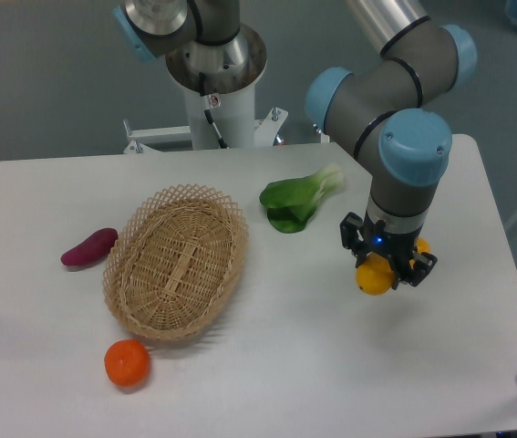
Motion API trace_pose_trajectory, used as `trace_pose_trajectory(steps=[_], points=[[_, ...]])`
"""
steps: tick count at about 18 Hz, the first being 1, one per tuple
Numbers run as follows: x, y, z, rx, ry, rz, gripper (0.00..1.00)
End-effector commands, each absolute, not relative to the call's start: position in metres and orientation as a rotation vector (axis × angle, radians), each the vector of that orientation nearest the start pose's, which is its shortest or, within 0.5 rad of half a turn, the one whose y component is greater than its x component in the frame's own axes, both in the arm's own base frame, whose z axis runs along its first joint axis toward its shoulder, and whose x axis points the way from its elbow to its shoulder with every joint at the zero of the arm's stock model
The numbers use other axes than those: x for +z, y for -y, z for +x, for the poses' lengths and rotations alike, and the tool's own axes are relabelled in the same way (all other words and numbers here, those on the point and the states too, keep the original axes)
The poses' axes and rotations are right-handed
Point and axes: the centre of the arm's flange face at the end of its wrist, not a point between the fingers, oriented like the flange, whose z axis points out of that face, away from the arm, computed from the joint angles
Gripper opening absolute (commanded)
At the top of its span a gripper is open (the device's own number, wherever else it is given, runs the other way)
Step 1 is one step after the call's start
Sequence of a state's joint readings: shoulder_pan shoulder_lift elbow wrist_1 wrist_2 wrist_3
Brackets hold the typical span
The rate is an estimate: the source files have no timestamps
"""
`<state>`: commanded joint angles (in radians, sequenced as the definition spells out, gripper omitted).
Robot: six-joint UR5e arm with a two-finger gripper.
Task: Place the mango on the table
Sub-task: 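Lower the gripper holding the yellow mango toward the table surface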
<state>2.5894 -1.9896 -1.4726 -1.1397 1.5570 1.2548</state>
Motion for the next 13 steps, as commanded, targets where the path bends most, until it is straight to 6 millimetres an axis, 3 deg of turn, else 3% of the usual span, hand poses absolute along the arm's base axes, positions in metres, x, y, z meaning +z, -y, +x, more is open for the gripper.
trace_pose_trajectory(steps=[10, 13], points=[[0.315, -0.475, -0.498, 0.149, -0.324, -3.061, 0.53], [0.298, -0.479, -0.501, 0.167, -0.227, -3.056, 0.53]])
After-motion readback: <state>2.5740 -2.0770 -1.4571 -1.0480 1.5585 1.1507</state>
